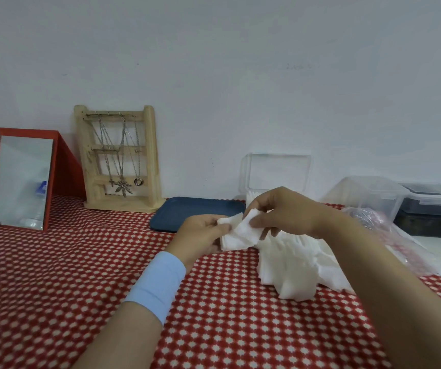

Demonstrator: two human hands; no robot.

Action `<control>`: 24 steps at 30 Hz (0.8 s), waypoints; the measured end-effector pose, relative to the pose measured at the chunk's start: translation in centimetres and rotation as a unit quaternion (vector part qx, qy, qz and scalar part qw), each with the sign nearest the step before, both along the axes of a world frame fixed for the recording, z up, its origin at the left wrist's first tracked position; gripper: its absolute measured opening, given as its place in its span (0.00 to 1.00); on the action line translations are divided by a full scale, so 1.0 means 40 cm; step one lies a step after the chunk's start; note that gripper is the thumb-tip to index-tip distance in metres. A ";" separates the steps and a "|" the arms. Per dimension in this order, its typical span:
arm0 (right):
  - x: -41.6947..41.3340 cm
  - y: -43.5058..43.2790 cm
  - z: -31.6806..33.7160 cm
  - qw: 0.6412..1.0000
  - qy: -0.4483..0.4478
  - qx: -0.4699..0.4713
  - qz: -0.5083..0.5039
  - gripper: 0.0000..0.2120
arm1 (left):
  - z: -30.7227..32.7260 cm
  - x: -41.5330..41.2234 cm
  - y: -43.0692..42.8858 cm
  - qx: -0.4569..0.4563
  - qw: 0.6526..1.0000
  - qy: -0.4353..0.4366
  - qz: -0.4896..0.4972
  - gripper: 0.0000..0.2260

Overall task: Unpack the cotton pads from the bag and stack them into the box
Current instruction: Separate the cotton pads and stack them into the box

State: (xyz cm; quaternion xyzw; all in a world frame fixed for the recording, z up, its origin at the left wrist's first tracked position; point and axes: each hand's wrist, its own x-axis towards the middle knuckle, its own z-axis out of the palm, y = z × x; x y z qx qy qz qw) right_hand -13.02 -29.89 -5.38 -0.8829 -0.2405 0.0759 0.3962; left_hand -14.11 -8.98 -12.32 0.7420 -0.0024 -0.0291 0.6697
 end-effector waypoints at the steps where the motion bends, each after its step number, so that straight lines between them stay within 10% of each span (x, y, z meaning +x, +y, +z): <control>1: 0.001 0.000 -0.001 1.000 -0.008 -0.006 -0.010 0.08 | 0.002 -0.001 -0.002 0.001 1.000 0.001 -0.001 0.05; 24: -0.002 0.060 -0.022 0.986 -0.127 -0.069 -0.079 0.28 | 0.021 -0.019 -0.014 -0.095 0.992 0.030 -0.081 0.14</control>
